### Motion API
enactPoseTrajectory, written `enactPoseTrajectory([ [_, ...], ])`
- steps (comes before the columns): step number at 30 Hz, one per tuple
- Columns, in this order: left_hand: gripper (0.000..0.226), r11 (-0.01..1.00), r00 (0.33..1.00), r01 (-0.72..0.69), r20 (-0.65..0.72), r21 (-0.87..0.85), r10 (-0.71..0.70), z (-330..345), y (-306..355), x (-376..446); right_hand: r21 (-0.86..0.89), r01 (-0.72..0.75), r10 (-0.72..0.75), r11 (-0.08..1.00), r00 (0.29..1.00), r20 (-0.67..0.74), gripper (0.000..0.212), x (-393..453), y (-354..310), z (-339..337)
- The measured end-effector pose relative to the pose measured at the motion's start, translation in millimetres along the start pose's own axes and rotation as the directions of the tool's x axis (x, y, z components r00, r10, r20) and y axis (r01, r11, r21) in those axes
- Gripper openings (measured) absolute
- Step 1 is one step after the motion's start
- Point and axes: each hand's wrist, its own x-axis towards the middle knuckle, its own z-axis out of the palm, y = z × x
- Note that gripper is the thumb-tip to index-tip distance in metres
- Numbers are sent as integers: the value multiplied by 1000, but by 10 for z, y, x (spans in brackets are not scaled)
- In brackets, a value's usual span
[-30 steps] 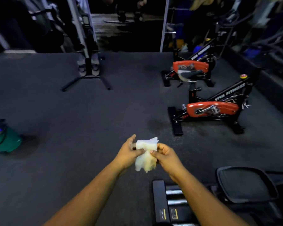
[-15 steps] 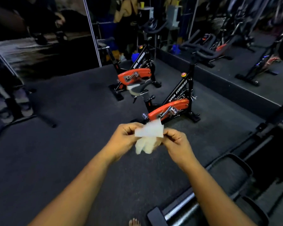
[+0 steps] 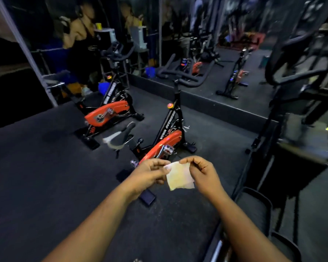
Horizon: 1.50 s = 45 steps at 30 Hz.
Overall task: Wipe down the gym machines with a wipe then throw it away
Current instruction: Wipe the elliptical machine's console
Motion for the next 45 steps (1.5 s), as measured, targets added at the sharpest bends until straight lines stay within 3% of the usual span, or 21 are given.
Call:
enactPoseTrajectory([
  [3, 12, 997, 992, -78, 97, 20, 75, 9, 75, 591, 56, -34, 41, 998, 989, -139, 44, 272, 50, -83],
  [6, 10, 990, 964, -137, 232, 19, 129, 27, 295, 1199, 186, -104, 164, 977, 925, -342, 34, 528, 63, -143],
  [8, 11, 985, 953, -165, 264, 41, 149, 66, 379, 1462, 337, -178, 300, 924, 886, -354, 23, 592, 68, -183],
  [10, 12, 977, 925, -206, 337, 54, 177, 134, 527, 1764, 375, -212, 354, 902, 860, -367, 35, 697, 98, -233],
  [14, 19, 960, 863, -275, 455, 53, 222, 381, 727, 2229, 284, -200, 313, 938, 841, -442, 49, 857, 89, -322],
  [18, 21, 962, 834, -274, 503, 21, 227, 623, 820, 2464, 265, -130, 263, 956, 780, -568, 26, 1000, 67, -458],
  [23, 16, 940, 756, -338, 611, 56, 235, 1031, 970, 2871, 297, -85, 275, 951, 673, -687, 18, 1243, 83, -856],
  [26, 5, 913, 726, -401, 635, 79, 264, 1453, 1108, 3208, 326, -30, 272, 945, 628, -729, 18, 1387, 138, -1267],
  [30, 11, 896, 689, -439, 666, 68, 287, 2041, 1323, 3530, 323, 32, 227, 946, 647, -728, 22, 1509, 181, -1835],
  [37, 6, 853, 631, -520, 692, 42, 351, 3244, 1792, 4078, 274, 75, 175, 959, 602, -779, 21, 1748, 179, -3076],
  [45, 7, 785, 513, -617, 725, -62, 460, 4270, 2450, 4500, 156, 175, 53, 972, 484, -874, 20, 2080, -63, -4114],
])
